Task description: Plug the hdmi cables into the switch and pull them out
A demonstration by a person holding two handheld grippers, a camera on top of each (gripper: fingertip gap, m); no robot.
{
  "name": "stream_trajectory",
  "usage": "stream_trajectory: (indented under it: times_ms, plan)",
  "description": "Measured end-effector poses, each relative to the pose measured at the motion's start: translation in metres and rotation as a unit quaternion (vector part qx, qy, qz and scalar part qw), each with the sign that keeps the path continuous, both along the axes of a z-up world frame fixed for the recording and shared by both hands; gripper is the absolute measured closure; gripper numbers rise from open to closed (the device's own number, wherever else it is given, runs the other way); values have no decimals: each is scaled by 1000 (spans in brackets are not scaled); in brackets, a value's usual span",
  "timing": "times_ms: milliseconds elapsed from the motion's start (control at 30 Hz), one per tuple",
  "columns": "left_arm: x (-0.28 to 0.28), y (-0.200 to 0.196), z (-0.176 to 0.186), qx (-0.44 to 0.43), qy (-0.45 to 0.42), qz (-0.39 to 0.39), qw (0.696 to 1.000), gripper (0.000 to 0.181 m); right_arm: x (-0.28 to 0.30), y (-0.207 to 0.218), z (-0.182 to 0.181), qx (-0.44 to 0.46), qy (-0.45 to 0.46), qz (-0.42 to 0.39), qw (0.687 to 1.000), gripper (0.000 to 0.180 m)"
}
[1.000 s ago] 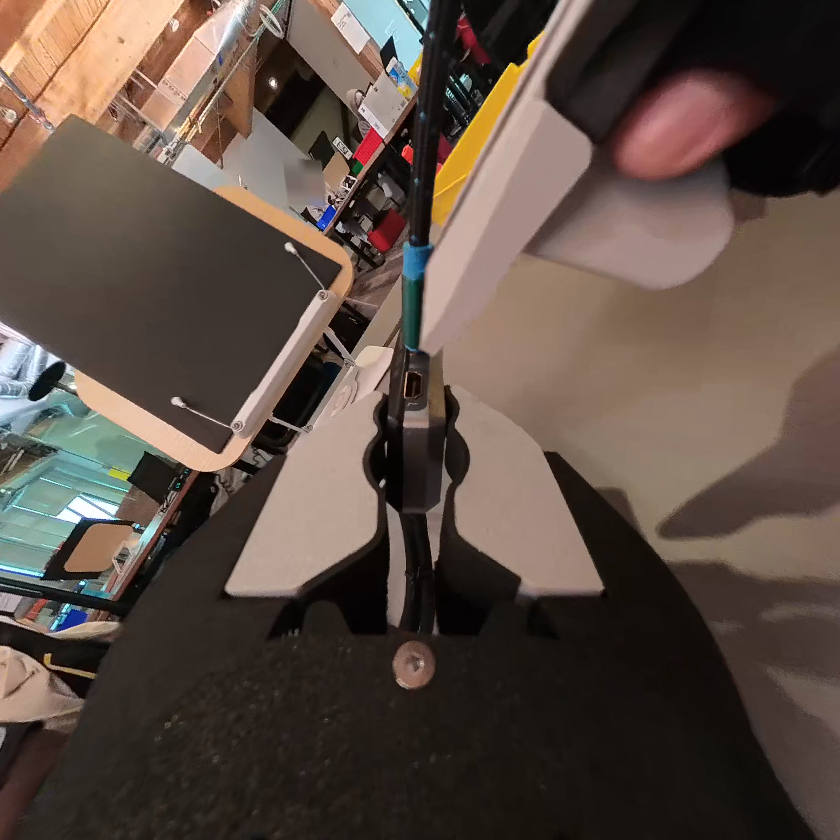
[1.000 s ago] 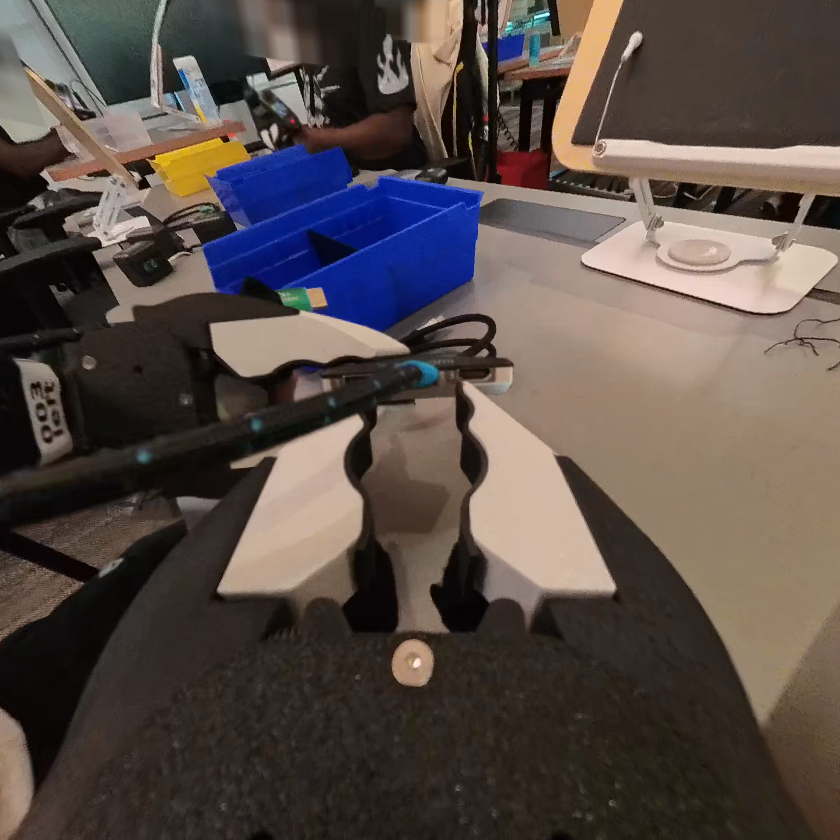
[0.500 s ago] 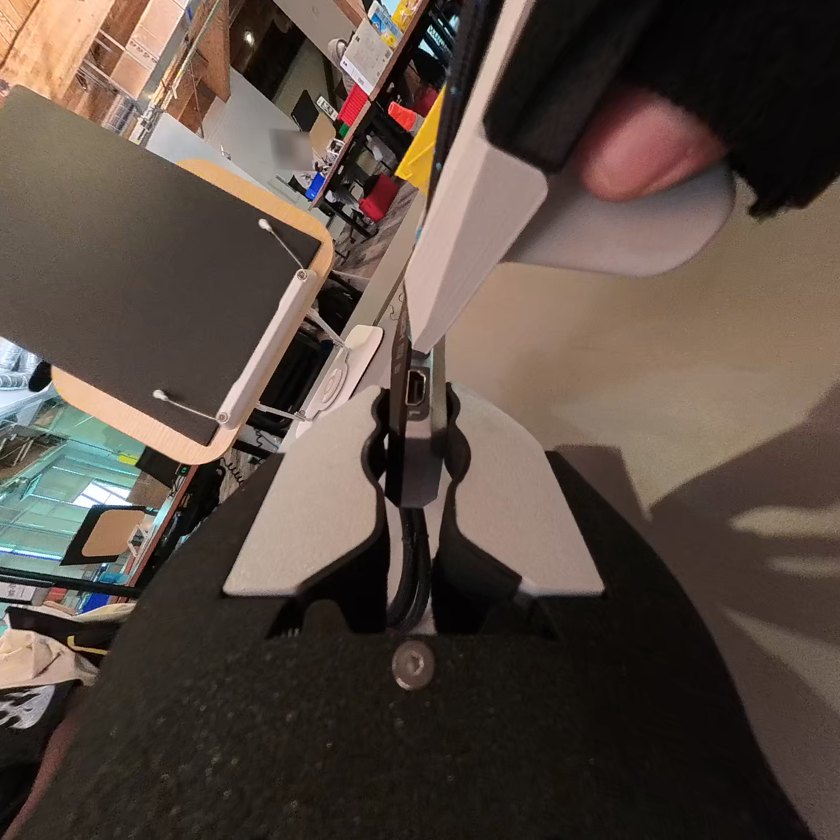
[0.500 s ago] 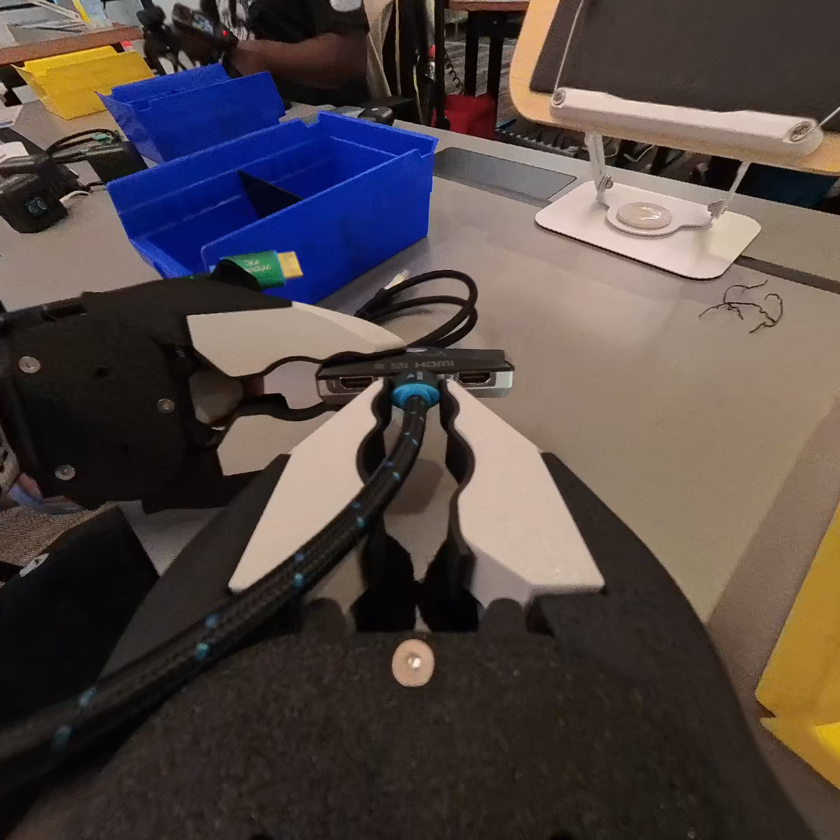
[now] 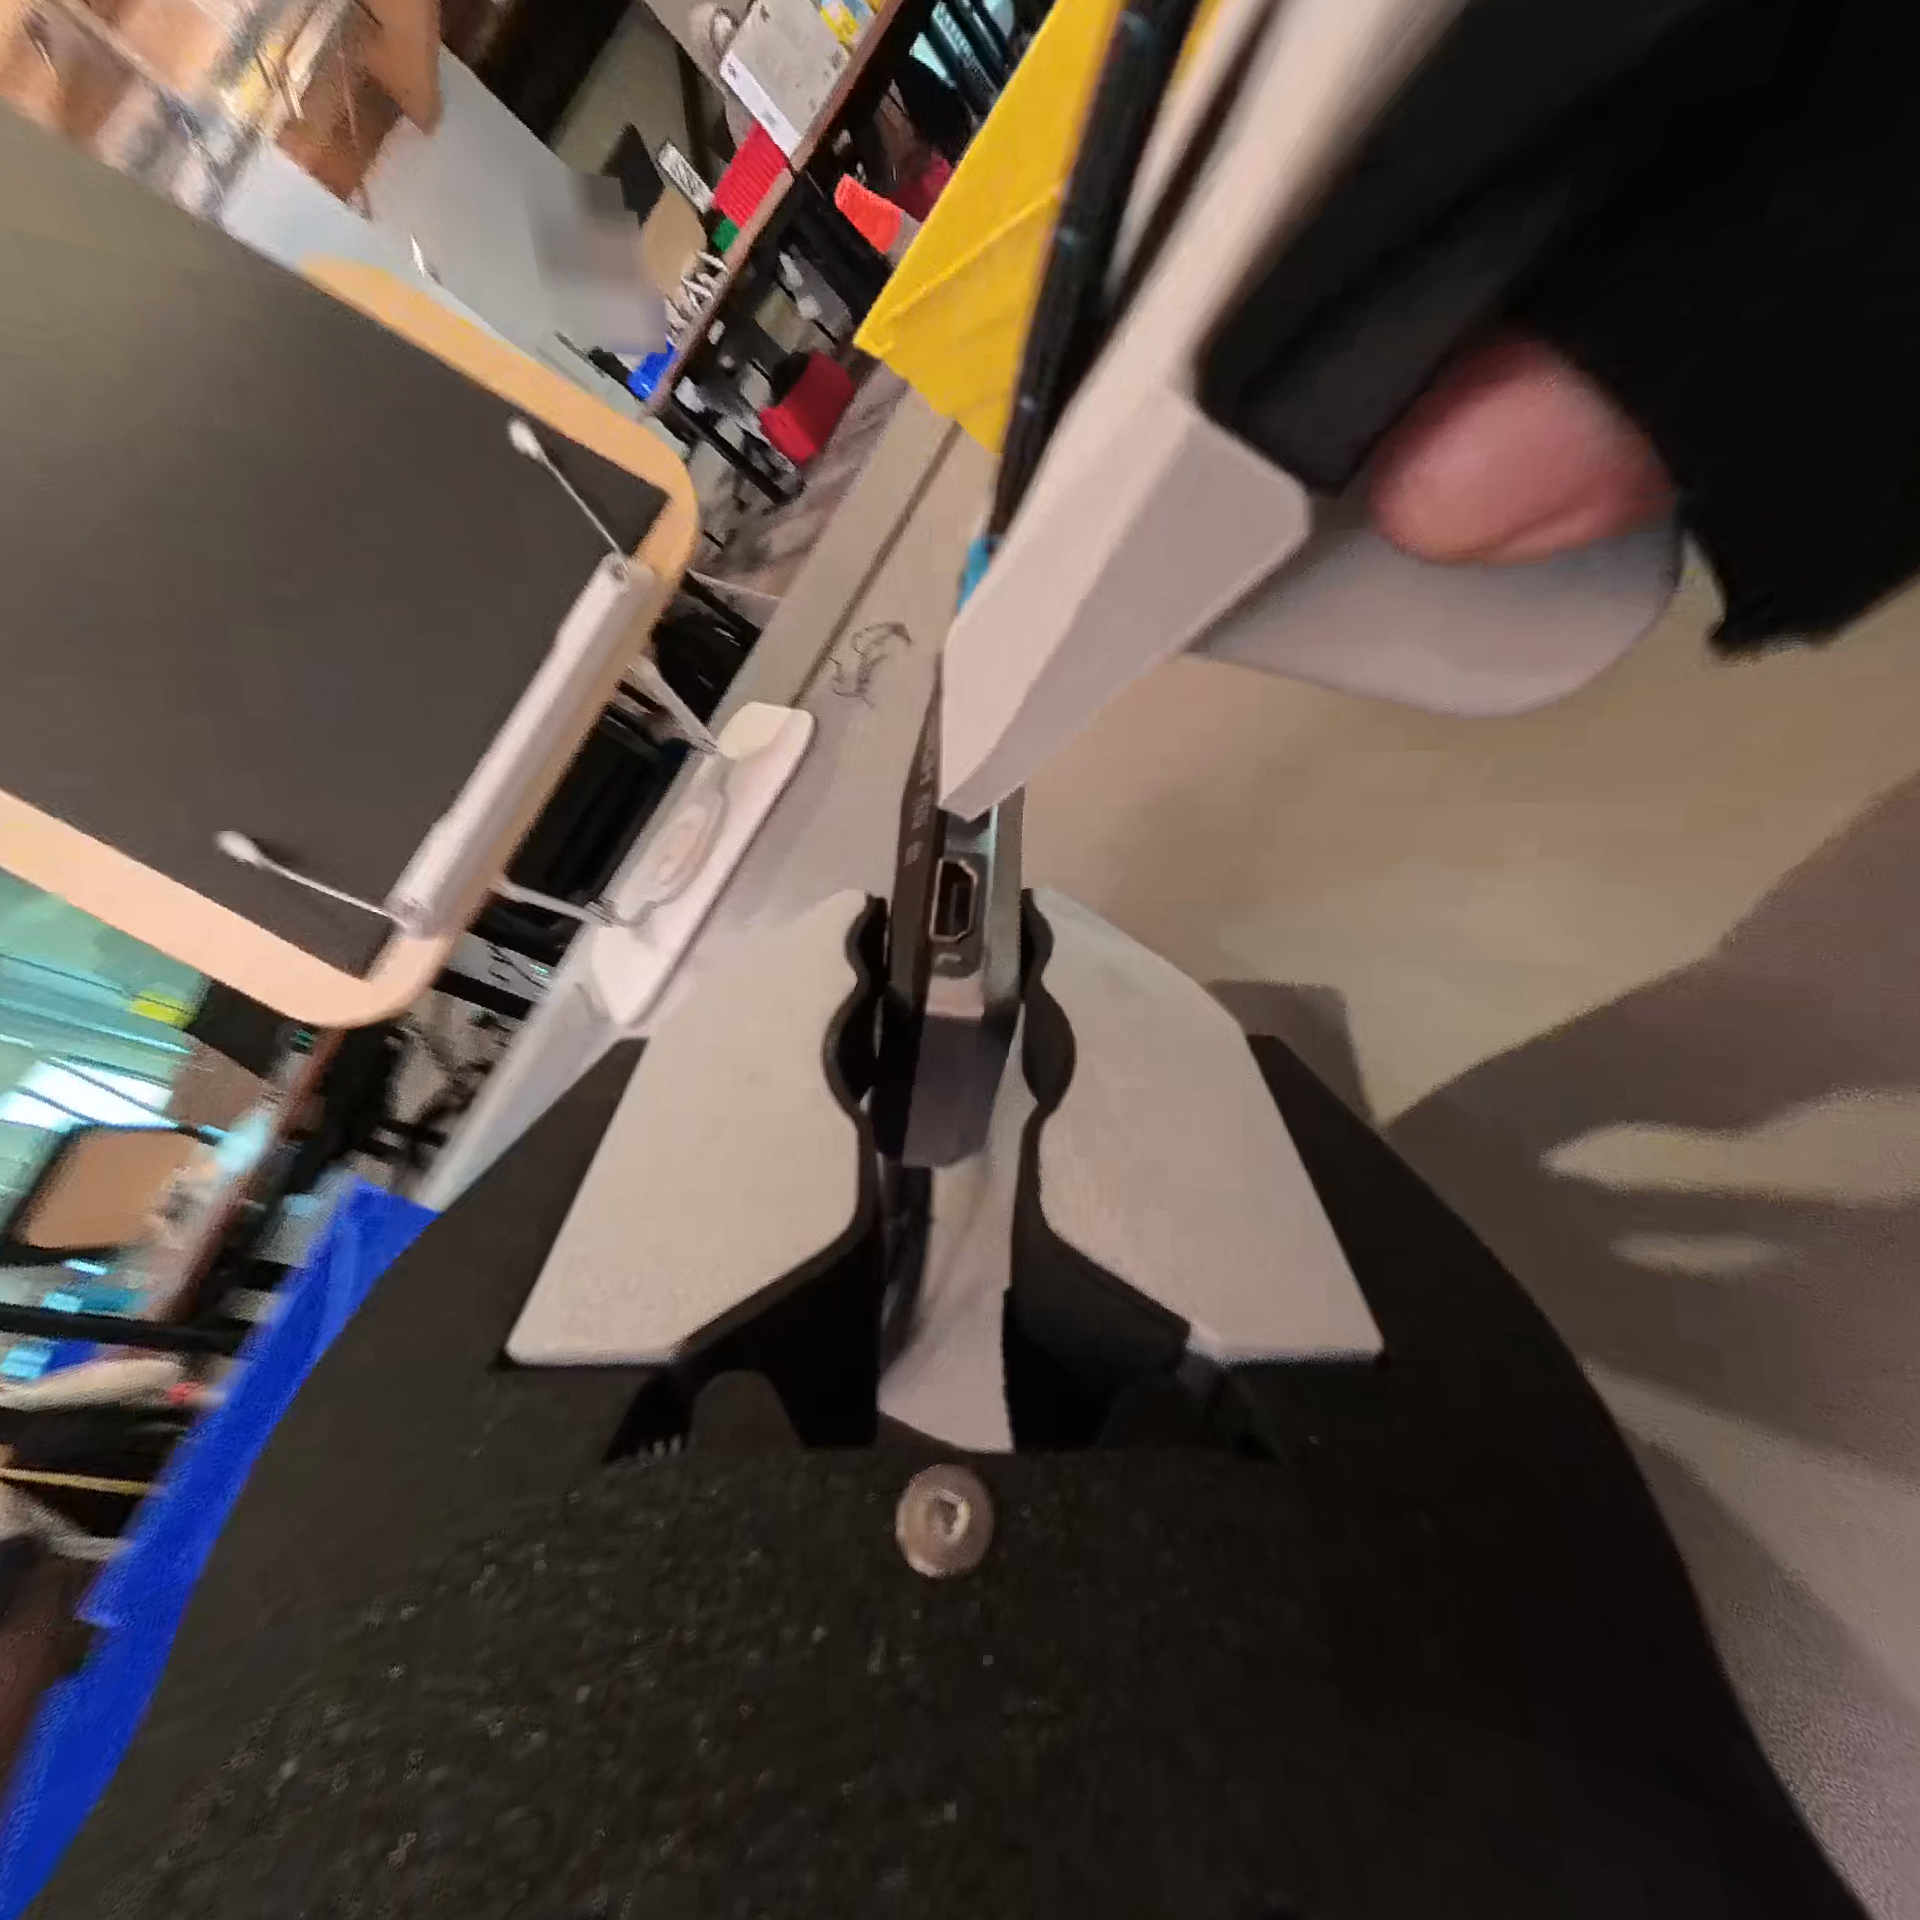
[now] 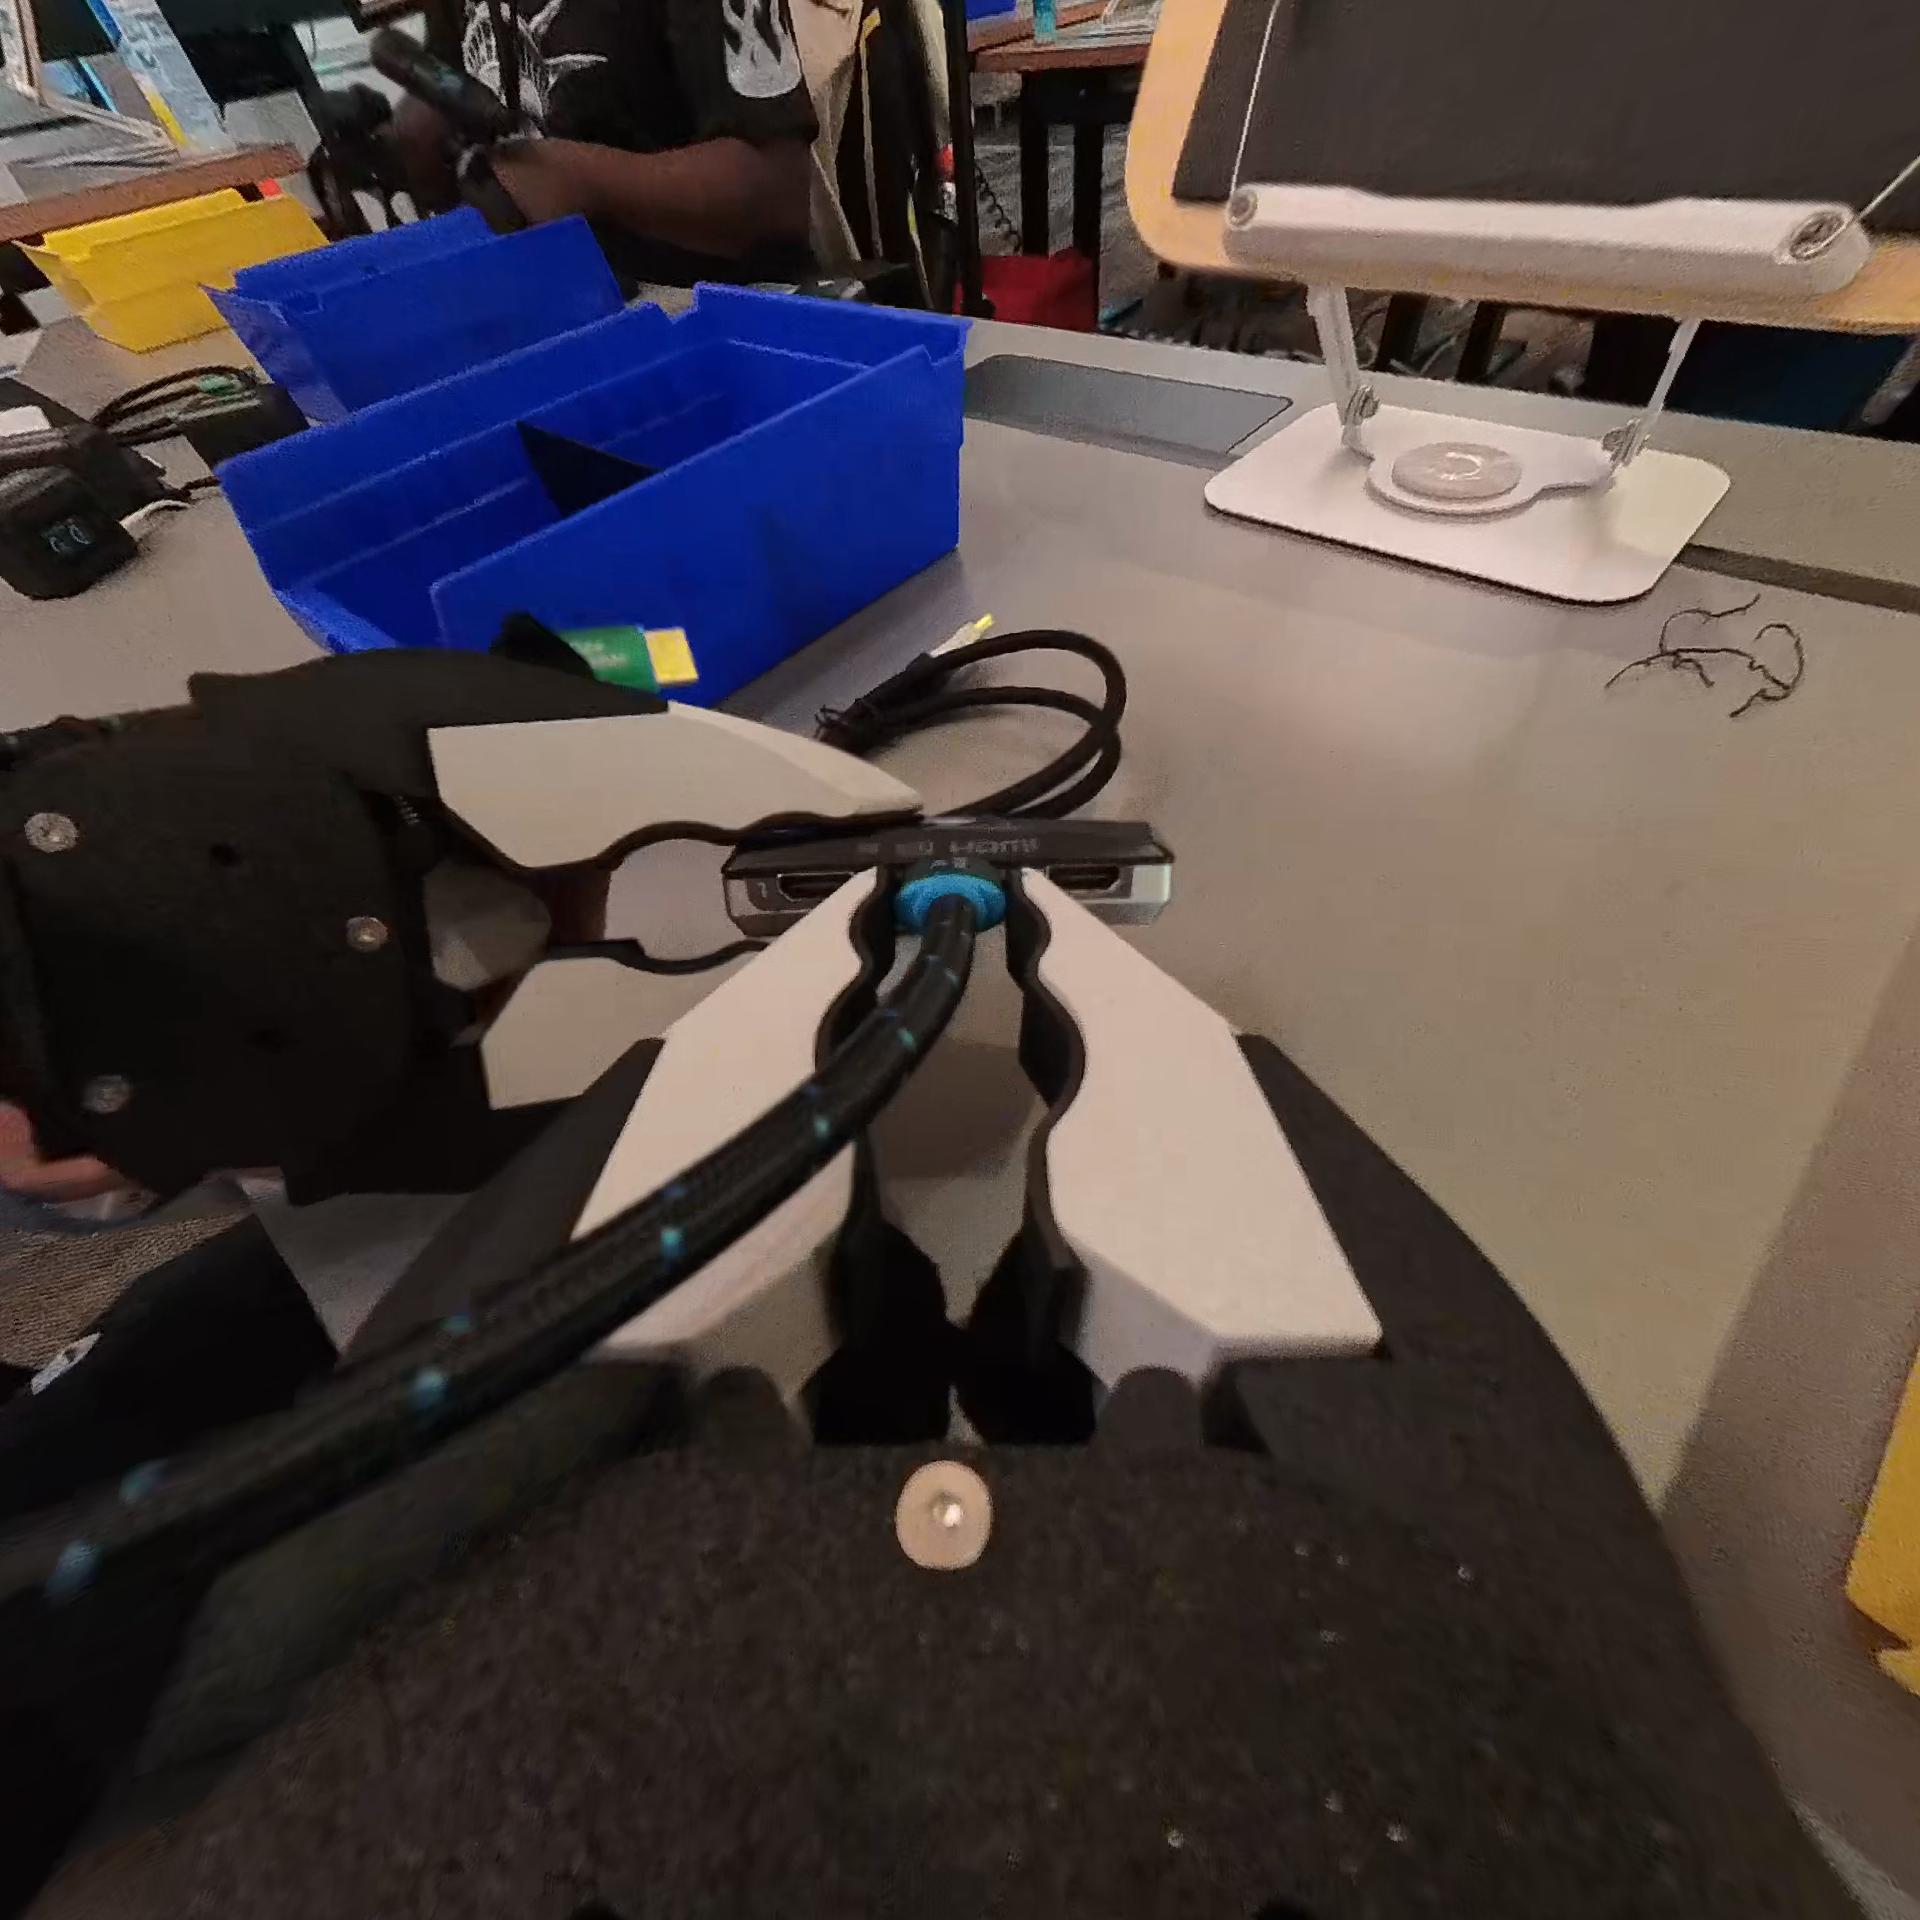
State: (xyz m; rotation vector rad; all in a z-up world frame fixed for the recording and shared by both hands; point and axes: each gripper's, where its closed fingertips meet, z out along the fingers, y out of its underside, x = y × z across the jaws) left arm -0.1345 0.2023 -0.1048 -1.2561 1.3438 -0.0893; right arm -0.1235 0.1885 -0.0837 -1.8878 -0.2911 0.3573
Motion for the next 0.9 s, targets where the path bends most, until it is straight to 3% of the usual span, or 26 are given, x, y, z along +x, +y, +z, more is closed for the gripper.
stream_trajectory:
  times_ms: [167,333,467,633,800,900]
  plan:
    - [1,-7,9,-133,-115,31,984,130,13,5,-3,3,-3,-18,1000,159]
    - [5,-8,-7,-328,-208,57,920,116,14,4,-12,-6,-5,-18,1000,159]
    - [8,-8,-15,-421,-246,66,870,109,11,4,-13,-3,-10,-15,1000,159]
    - [3,-5,-13,-468,-291,56,832,124,10,5,-14,0,-11,-16,1000,159]
    - [-2,-2,-12,-482,-306,47,820,133,10,5,-16,-1,-12,-13,1000,159]
    - [-4,0,-13,-465,-289,47,835,133,8,6,-18,-4,-15,-14,1000,159]
